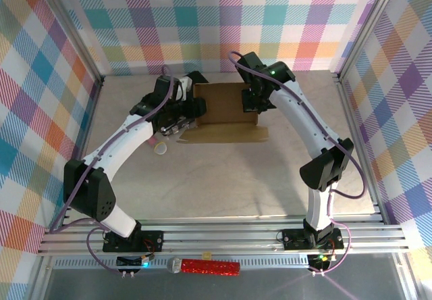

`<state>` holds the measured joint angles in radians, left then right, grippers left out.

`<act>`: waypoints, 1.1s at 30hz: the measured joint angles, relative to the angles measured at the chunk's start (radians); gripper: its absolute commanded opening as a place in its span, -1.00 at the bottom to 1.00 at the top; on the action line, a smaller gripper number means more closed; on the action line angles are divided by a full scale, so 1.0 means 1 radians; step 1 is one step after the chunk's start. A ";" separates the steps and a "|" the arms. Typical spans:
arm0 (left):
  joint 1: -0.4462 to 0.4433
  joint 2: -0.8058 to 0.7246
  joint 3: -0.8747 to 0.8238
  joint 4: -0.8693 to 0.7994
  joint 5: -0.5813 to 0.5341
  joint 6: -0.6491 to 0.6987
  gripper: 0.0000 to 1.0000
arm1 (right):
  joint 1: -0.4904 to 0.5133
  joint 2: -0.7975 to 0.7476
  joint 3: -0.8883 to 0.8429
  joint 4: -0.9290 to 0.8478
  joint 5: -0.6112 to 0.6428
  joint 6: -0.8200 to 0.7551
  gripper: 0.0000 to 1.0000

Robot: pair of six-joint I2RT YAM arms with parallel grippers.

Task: Fold the paper box

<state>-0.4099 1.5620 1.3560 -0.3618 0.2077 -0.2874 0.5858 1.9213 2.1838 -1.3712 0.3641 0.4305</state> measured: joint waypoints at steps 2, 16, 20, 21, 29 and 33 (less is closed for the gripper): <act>0.000 0.000 0.000 0.012 0.024 -0.002 0.24 | 0.000 0.000 0.000 -0.003 -0.007 0.000 -1.00; 0.000 0.046 0.059 0.008 0.012 0.023 -0.46 | 0.000 0.000 0.000 -0.007 -0.011 0.003 -1.00; -0.012 0.047 0.078 -0.031 -0.055 0.047 -0.95 | 0.000 0.000 0.000 0.000 -0.013 0.003 -1.00; -0.020 0.046 0.081 -0.042 -0.077 0.057 -0.97 | 0.000 0.000 0.000 0.000 -0.011 0.003 -1.00; -0.094 0.050 0.134 -0.119 -0.288 0.098 -1.00 | 0.001 0.000 0.004 0.000 -0.011 0.005 -1.00; -0.146 0.070 0.183 -0.166 -0.439 0.100 -1.00 | 0.001 0.001 0.009 0.005 -0.014 0.010 -1.00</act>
<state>-0.5560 1.6321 1.5391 -0.5274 -0.2314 -0.1871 0.5869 1.9221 2.1925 -1.3666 0.3500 0.4408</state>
